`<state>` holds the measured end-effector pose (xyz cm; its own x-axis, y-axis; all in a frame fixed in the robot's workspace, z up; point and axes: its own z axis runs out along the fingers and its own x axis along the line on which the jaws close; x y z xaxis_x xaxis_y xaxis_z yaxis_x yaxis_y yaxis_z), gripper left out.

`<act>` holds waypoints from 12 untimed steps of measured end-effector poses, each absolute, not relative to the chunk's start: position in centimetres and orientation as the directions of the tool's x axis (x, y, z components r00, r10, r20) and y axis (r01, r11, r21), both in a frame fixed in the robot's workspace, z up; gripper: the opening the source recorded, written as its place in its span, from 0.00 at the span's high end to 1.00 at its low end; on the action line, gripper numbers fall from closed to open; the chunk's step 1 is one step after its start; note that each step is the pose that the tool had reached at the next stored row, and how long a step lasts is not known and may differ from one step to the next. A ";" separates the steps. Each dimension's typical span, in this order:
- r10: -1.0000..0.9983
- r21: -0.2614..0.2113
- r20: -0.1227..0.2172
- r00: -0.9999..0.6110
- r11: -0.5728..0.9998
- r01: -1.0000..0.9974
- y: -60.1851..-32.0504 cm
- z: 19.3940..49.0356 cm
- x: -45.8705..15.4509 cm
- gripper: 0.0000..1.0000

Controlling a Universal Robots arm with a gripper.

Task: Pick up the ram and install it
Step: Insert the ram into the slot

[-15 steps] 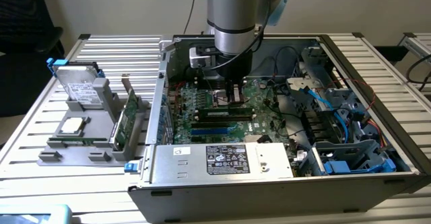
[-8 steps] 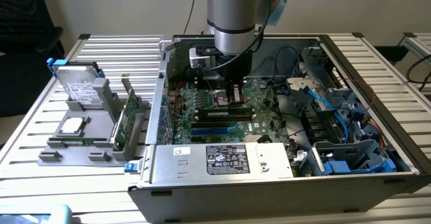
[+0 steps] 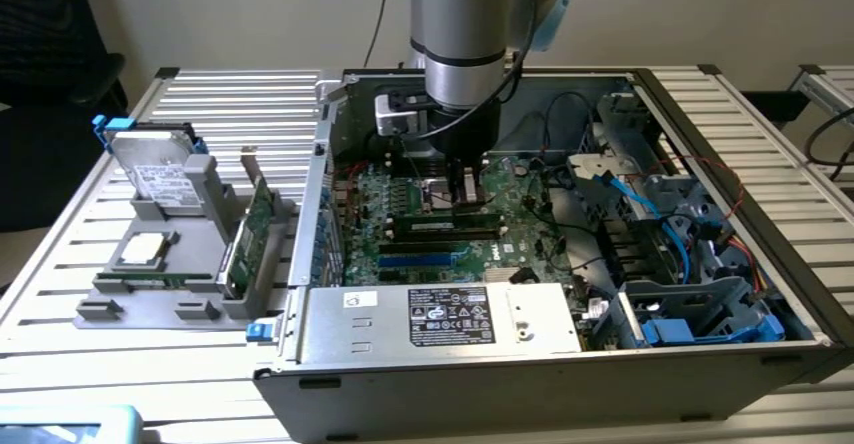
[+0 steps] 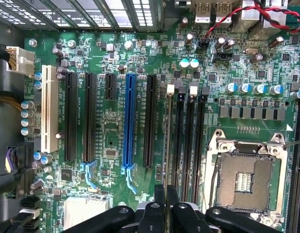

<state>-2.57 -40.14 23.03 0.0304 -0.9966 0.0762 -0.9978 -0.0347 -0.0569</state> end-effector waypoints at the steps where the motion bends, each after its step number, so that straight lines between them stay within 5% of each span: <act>1: -0.997 -0.057 0.076 0.032 -0.036 -0.998 -40.1 23.0 -2.6 0.87; 12: -0.996 -0.057 0.077 0.039 -0.043 -0.997 -40.1 23.0 -2.6 0.87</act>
<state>-2.56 -40.14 23.01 0.0388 -0.9963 0.0772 -0.9974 -0.0433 -0.0570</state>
